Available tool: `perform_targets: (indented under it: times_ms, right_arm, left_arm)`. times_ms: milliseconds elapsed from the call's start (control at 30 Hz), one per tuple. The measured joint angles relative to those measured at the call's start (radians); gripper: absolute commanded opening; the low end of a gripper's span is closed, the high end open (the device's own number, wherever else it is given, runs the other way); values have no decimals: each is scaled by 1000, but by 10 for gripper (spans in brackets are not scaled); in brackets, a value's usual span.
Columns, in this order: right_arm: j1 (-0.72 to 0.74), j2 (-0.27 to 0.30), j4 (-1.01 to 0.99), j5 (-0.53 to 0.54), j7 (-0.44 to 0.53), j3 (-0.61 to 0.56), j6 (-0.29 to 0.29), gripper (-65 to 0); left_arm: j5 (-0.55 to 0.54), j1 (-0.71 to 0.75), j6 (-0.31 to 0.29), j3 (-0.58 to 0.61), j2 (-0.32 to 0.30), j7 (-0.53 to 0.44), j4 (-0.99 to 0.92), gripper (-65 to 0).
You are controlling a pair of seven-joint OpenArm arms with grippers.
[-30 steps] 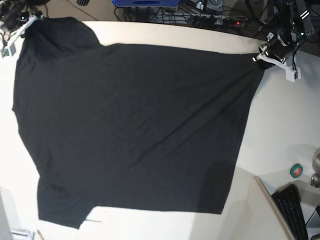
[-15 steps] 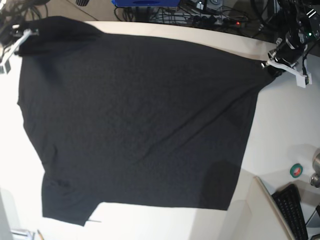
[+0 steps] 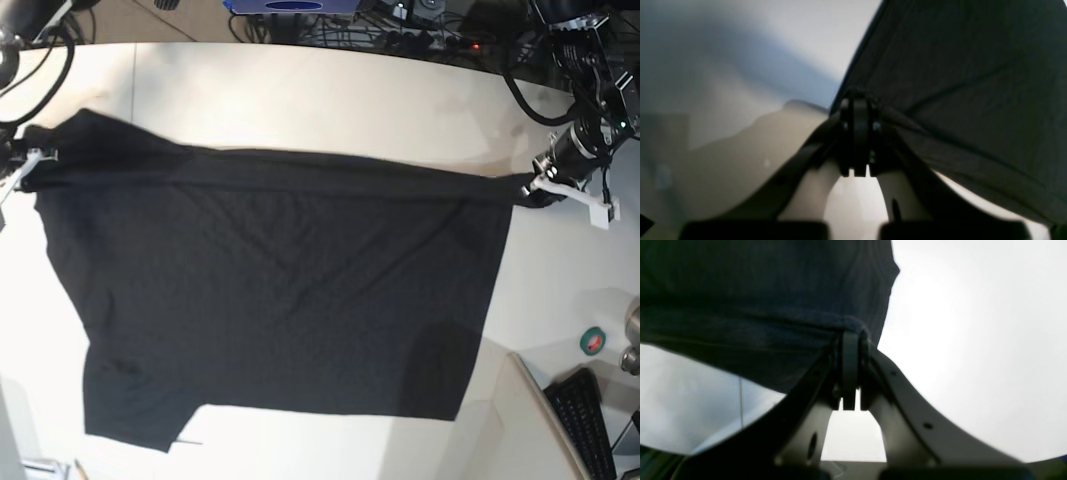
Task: Layout the t-shirt on the table in an organized manner, then fold the t-shirt properly
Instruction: 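Drag the shirt shoulders with both grippers toward the robot, then release the shirt with both grippers and raise them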
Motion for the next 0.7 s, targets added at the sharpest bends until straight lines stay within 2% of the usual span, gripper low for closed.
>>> perform_targets:
  times_ms: [133,267,367,533,700]
  right_arm:
    - [65,27,-85,-2,0,0,0,-650]
    - [111,41,-134,-2,2,0,0,-650]
    - [140,43,-143,-5,-1,-22,0,-650]
    - [199,58,-167,-47,16,-161,0,-650]
    - [286,67,-272,-54,13,-164,0,-650]
  left_arm:
    - [3,-47,0,-1,0,3,-43,-650]
    - [0,-79,65,0,-2,3,-72,-650]
    - [1,-86,64,0,-2,4,-72,-650]
    - [5,-99,69,18,-5,3,-72,-650]
    - [0,-108,68,39,-5,3,-73,-650]
